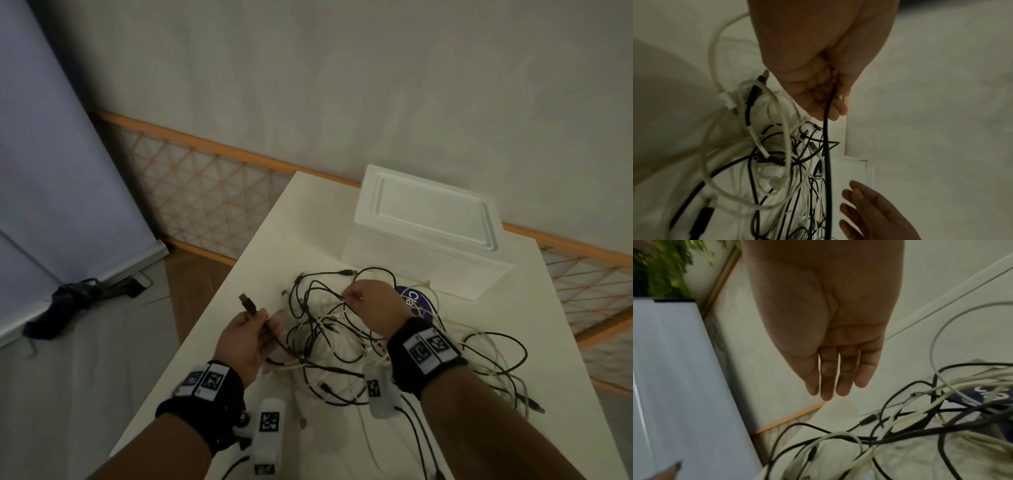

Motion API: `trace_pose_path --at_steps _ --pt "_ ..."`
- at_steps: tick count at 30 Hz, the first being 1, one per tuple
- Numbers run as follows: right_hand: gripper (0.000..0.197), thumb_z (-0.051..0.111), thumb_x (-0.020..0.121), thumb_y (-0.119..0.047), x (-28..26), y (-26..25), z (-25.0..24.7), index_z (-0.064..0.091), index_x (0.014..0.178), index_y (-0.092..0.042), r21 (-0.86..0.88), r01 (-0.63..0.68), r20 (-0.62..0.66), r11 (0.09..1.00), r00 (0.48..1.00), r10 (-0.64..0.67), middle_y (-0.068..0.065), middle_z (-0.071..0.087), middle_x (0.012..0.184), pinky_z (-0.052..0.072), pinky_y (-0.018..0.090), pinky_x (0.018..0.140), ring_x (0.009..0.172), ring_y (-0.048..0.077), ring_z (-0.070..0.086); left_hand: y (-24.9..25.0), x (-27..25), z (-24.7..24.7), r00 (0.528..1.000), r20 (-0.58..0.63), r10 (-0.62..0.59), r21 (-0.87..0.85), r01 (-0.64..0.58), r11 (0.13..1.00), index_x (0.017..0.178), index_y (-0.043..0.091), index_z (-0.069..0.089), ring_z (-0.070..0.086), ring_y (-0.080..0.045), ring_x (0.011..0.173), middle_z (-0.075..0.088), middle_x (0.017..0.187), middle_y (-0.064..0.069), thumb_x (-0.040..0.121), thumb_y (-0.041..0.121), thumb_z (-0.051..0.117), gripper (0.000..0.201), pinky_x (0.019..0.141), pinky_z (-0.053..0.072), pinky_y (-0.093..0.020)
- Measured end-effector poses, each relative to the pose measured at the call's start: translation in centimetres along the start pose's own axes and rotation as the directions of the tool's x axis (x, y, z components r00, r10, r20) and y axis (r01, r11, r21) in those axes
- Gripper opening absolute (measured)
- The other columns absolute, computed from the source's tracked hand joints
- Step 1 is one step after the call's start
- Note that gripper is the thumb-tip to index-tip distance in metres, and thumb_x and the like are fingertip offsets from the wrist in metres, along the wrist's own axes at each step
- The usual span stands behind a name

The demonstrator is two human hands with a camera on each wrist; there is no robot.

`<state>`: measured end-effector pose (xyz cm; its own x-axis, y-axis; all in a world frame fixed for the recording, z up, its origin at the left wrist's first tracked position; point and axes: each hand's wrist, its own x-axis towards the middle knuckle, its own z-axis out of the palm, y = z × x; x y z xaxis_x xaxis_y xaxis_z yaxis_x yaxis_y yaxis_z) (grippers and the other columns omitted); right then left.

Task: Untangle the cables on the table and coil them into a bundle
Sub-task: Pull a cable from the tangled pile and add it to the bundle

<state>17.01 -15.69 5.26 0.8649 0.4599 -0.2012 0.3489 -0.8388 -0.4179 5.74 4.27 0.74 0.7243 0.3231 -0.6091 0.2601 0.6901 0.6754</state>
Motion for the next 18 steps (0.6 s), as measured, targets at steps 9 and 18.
trace_pose_path --at_steps 9,18 --pt "0.036 0.041 0.101 -0.021 10.1 0.5 1.8 0.05 0.135 -0.016 -0.025 0.003 0.163 1.0 0.987 0.001 0.006 0.05 0.14 0.031 0.026 0.105 0.128 0.022 0.045 0.5 2.5 2.6 0.999 -0.031 0.029 0.107 -0.026 0.994 0.08 0.009 0.049 0.063 -0.019 0.061 0.062 0.069 -0.01 0.095 0.013 0.056 0.017 0.057 0.057 -0.027" --pt "0.044 0.039 0.098 -0.047 13.0 -1.2 4.2 0.061 0.108 -0.01 -0.01 0.021 0.204 1.0 0.979 -0.018 0.008 0.063 0.111 0.044 0.034 0.088 0.106 0.026 0.056 0.3 3.7 1.7 0.994 -0.104 0.037 0.106 -0.026 0.994 0.086 0.008 0.052 0.06 -0.02 0.06 0.062 0.064 -0.007 0.094 0.012 0.058 0.011 0.063 0.055 -0.031"
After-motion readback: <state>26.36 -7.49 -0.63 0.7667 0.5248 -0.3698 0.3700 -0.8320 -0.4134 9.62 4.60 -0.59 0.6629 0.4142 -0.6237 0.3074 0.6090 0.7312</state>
